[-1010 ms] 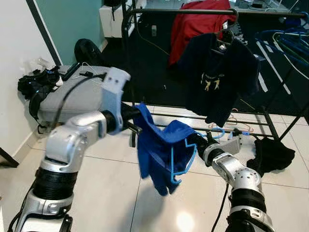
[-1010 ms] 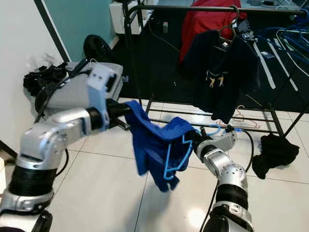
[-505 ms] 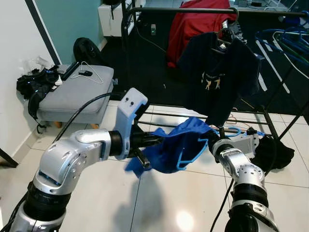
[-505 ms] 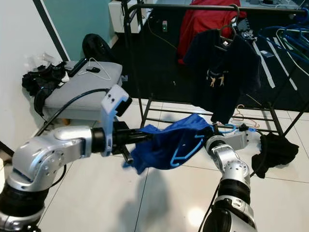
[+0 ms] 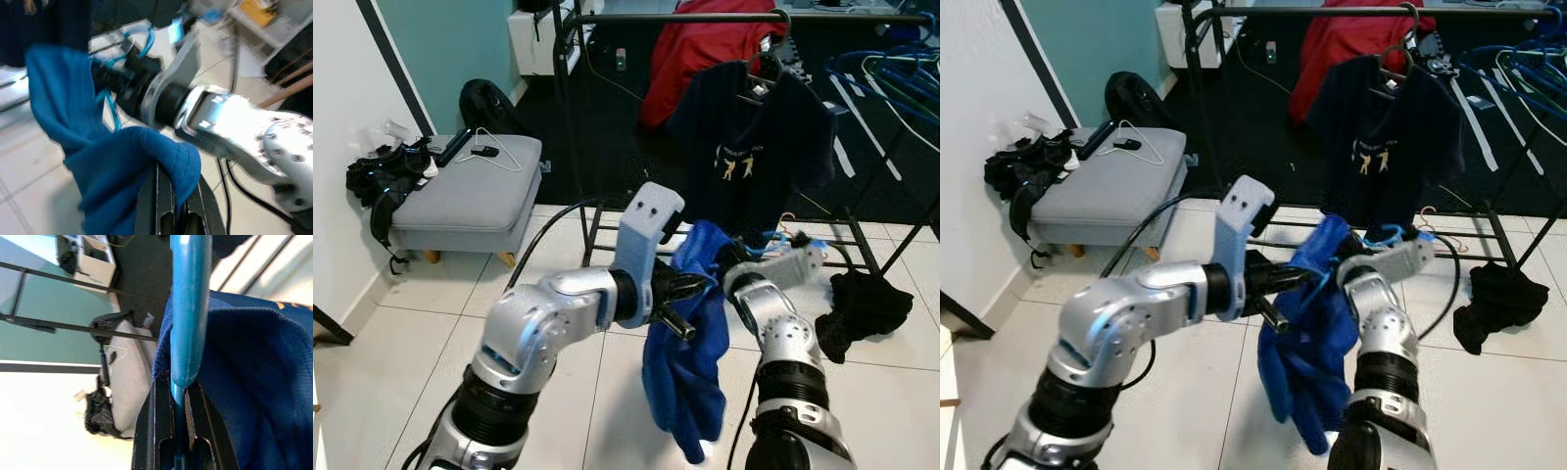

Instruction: Hang hanger

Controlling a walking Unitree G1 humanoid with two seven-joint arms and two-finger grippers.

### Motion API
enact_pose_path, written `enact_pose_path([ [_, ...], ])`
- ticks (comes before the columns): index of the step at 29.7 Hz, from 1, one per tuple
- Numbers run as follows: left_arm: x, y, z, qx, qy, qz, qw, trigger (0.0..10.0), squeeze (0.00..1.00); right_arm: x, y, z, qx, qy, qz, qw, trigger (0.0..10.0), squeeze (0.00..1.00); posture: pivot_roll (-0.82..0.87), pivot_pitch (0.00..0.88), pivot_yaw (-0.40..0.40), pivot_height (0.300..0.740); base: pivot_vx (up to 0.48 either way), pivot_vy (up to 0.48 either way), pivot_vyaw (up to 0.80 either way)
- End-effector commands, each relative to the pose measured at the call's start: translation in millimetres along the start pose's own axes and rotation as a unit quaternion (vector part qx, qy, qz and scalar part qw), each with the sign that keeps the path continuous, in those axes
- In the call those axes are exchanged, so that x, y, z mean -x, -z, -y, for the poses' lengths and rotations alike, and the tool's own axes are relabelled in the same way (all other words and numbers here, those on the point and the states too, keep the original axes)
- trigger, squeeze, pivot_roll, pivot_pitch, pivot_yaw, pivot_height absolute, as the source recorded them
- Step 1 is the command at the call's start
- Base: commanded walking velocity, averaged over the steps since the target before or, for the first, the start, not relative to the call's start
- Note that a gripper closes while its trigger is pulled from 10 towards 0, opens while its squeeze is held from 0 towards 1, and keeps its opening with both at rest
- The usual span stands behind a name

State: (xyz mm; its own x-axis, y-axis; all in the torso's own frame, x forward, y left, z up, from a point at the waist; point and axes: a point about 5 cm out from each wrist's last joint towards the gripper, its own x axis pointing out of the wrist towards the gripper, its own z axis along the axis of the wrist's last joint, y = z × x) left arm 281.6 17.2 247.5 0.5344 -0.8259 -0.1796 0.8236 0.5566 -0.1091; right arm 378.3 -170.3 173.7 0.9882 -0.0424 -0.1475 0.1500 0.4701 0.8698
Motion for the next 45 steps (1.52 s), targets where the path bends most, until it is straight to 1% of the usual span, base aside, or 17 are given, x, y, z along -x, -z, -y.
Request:
enact_pose_path([
  [1,-1.5,7.2,-1.0,0.012,-0.010,-0.017,1.000,10.0,0.00,0.0,3.8,-8.5,0.008,-0.009,-0.002,1.000,10.0,0.00,0.00,0.208,0.089,0.740,0.000,0.000,0.00],
  [6,-2.3,14.5,2.2,0.045,-0.020,-0.043,0.998,10.0,0.00,-2.1,7.3,-18.7,0.009,-0.016,-0.001,1.000,10.0,0.00,0.00,0.218,0.084,0.740,0.000,0.000,0.00],
  [11,-6.8,21.6,0.6,0.123,-0.070,-0.060,0.988,10.0,0.00,-5.6,5.6,-24.4,0.006,-0.006,0.009,1.000,10.0,0.00,0.00,0.214,0.079,0.740,0.000,0.000,0.00],
  [13,-6.8,21.6,0.6,0.123,-0.070,-0.060,0.988,10.0,0.00,-5.6,5.6,-24.4,0.006,-0.006,0.009,1.000,10.0,0.00,0.00,0.214,0.079,0.740,0.000,0.000,0.00],
  [16,-15.4,21.1,-11.0,0.193,-0.153,-0.030,0.969,10.0,0.00,-6.8,3.9,-28.3,0.010,-0.003,0.015,1.000,10.0,0.00,0.00,0.211,0.080,0.740,0.000,0.000,0.00],
  [17,-15.4,21.1,-11.0,0.193,-0.153,-0.030,0.969,10.0,0.00,-6.8,3.9,-28.3,0.010,-0.003,0.015,1.000,10.0,0.00,0.00,0.211,0.080,0.740,0.000,0.000,0.00],
  [19,-20.0,17.5,-18.9,0.236,-0.193,-0.008,0.952,10.0,0.00,-6.0,7.2,-32.9,0.024,-0.011,0.010,1.000,10.0,0.00,-0.01,0.209,0.078,0.740,0.000,0.000,0.00],
  [23,-22.9,9.7,-22.1,0.279,-0.200,0.013,0.939,10.0,0.00,-5.1,11.0,-34.4,0.035,-0.015,0.002,0.999,10.0,0.00,-0.01,0.207,0.077,0.740,0.000,0.000,0.00],
  [25,-24.0,-4.0,-19.2,0.294,-0.178,0.033,0.939,10.0,0.00,-4.5,14.5,-31.6,0.042,-0.010,-0.005,0.999,10.0,0.00,-0.01,0.206,0.073,0.740,0.000,0.000,0.00],
  [31,-23.7,-11.0,-13.5,0.297,-0.156,0.035,0.942,10.0,0.00,-4.9,15.3,-30.5,0.043,-0.006,-0.006,0.999,10.0,0.00,-0.01,0.207,0.073,0.740,0.000,0.000,0.00],
  [33,-23.7,-12.8,-7.5,0.295,-0.129,0.030,0.946,10.0,0.00,-5.2,15.0,-30.4,0.044,-0.005,-0.005,0.999,10.0,0.00,-0.01,0.205,0.073,0.740,0.000,0.000,0.00],
  [35,-24.5,-18.9,10.0,0.302,-0.053,0.027,0.951,10.0,0.00,-7.0,13.2,-27.4,0.052,0.007,0.000,0.999,10.0,0.00,0.00,0.203,0.068,0.740,0.000,0.000,0.00],
  [36,-24.5,-18.9,10.0,0.302,-0.053,0.027,0.951,10.0,0.00,-7.0,13.2,-27.4,0.052,0.007,0.000,0.999,10.0,0.00,0.00,0.203,0.068,0.740,0.000,0.000,0.00],
  [39,-28.0,-24.3,22.6,0.344,-0.003,0.036,0.938,10.0,0.00,-9.7,12.7,-24.1,0.069,0.021,0.004,0.997,10.0,0.00,-0.01,0.201,0.067,0.740,0.000,0.000,0.00],
  [41,-31.6,-31.1,28.1,0.391,0.028,0.051,0.918,10.0,0.00,-12.1,14.9,-21.2,0.094,0.028,0.005,0.995,10.0,0.00,0.00,0.197,0.061,0.740,0.000,0.000,0.00],
  [43,-31.6,-31.1,28.1,0.391,0.028,0.051,0.918,10.0,0.00,-12.1,14.9,-21.2,0.094,0.028,0.005,0.995,10.0,0.00,0.00,0.197,0.061,0.740,0.000,0.000,0.00],
  [45,-35.1,-41.0,30.0,0.433,0.038,0.070,0.898,10.0,0.00,-14.0,17.6,-17.2,0.126,0.040,0.007,0.991,10.0,0.00,0.00,0.195,0.052,0.740,0.000,0.000,0.00],
])
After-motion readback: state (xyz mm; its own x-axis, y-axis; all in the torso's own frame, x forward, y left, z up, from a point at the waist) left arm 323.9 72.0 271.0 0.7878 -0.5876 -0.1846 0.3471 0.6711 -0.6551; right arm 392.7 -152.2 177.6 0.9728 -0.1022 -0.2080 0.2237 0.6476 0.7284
